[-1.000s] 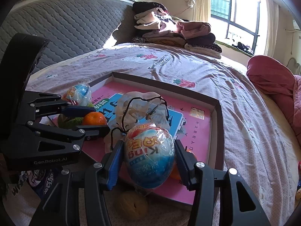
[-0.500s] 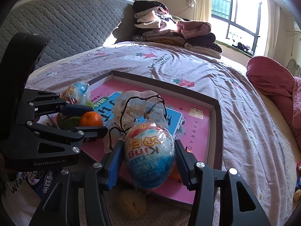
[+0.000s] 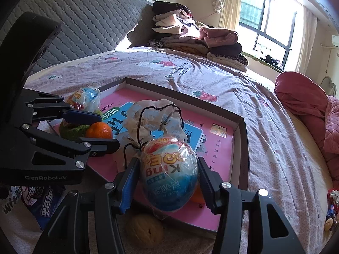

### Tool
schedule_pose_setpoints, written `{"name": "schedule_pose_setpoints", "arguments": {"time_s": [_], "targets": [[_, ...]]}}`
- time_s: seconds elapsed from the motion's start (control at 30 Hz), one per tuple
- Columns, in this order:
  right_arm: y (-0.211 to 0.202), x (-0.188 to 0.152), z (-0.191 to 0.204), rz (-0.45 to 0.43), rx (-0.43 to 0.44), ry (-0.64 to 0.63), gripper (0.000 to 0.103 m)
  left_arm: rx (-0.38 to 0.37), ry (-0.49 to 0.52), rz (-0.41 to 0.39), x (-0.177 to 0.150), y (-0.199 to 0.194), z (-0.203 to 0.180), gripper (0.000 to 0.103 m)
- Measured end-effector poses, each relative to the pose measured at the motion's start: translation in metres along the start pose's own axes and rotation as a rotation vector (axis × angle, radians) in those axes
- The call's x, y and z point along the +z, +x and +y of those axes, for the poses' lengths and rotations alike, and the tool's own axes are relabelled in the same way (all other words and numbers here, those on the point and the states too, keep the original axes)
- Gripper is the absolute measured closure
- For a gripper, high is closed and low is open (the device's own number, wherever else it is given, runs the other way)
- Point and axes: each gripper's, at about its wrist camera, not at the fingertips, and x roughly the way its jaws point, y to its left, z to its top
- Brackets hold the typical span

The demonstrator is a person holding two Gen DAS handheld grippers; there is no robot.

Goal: Organize objects
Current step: 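Open left tool to release the mandarin in the tray while right tool holds the egg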

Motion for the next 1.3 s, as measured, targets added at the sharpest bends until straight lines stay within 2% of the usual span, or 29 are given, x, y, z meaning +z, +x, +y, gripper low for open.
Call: {"name": "schedule_pose_setpoints", "arguments": {"time_s": [0.3,0.43,0.7,0.9,1.3], "targets": [[0.000,0.000,-0.001,0.013,-0.005,0.008,0.047,0.002,-0.001,-0.004,-0.001,-0.002,0.000,0.051],[0.000,0.000,-0.001,0.016,-0.007,0.009,0.046,0.001,0.001,0.000,-0.001,-0.003,0.000,0.046],[-0.002,0.001,-0.008,0.021,0.011,0.055,0.042,0.002,-0.007,-0.013,0.000,-0.010,0.002,0.044],[-0.009,0.003,-0.011,0.003,0.011,0.070,0.040,-0.008,-0.016,-0.016,0.002,-0.016,0.002,0.040],[-0.015,0.007,-0.016,-0.014,0.013,0.099,0.039,-0.002,-0.020,-0.013,0.001,-0.018,0.003,0.039]]}}
